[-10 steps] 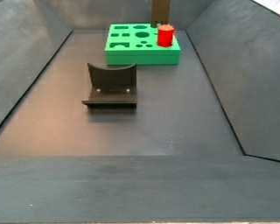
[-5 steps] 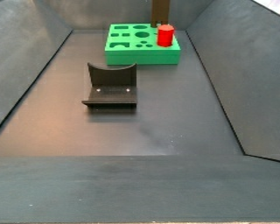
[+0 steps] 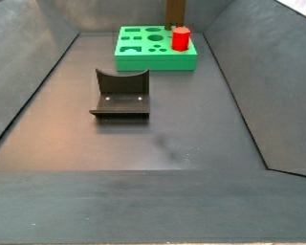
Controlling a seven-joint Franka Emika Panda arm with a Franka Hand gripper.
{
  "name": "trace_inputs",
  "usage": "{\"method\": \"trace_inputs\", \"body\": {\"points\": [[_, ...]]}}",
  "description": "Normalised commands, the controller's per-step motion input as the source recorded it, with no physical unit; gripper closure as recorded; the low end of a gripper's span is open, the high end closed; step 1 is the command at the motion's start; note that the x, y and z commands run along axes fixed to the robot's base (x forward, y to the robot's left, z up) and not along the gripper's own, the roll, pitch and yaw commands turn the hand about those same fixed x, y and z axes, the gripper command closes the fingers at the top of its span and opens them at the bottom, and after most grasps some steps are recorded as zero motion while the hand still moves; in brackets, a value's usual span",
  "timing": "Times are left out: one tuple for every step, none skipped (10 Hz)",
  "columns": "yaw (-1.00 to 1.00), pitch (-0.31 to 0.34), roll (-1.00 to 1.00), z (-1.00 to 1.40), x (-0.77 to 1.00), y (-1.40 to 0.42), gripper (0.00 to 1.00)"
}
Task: Pick up the round object. Move up. Place the round object on the fixture. Regrasp the round object. Move to above the board. Insert the round object.
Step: Move to above the board, then insert the round object.
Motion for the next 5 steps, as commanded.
{"method": "trace_inputs", "body": {"points": [[-0.09,-0.075,-0.88,0.02,-0.13,-0.09,1.00],[-0.06,-0.068,-0.66,0.02,-0.10,-0.05,1.00],[-0.02,-0.063,-0.38,0.00,-0.08,-0.01,1.00],[-0.02,-0.052,-0.25,0.00,-0.05,0.00,1.00],[0.00,0.000,0.00,-0.02,0.01,-0.06,1.00]]}}
